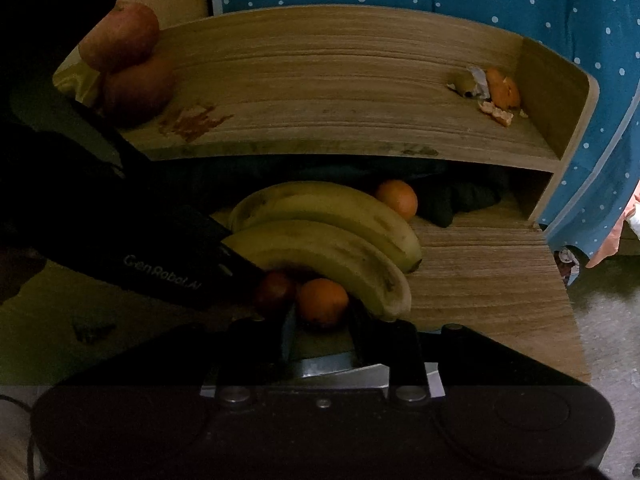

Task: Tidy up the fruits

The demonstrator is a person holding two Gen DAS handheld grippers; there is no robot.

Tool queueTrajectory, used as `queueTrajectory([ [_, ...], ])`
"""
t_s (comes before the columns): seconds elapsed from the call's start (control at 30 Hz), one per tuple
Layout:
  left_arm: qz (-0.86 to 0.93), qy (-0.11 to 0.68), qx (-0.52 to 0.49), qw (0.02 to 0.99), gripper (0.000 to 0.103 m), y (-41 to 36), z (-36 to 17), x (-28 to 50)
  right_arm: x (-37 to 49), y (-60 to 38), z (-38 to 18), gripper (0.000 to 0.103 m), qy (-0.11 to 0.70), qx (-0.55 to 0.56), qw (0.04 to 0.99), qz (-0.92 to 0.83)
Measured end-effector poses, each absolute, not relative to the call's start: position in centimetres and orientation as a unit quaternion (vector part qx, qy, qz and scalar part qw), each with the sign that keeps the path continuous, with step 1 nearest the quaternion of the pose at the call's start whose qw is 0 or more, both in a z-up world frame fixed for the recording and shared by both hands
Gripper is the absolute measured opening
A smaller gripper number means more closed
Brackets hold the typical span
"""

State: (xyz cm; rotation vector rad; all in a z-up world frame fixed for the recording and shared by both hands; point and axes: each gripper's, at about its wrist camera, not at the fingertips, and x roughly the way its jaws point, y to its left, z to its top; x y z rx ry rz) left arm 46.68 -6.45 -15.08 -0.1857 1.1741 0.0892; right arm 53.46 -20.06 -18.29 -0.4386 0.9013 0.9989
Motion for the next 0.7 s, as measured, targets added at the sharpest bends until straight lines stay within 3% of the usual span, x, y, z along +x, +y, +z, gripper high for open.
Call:
queueTrajectory([
  [0.57, 0.083, 0.562, -0.139, 0.811, 0.032, -5.7, -14.4, 41.9, 51.7, -20.1, -17.6, 0.029, 0.412, -0.213, 0.75, 0.472],
  [0.7, 0.086, 0.57, -0.132, 0.806, 0.038, -5.8, -14.7, 42.2, 51.5, -19.7, -17.7, 0.03, 0.412, -0.221, 0.747, 0.472],
])
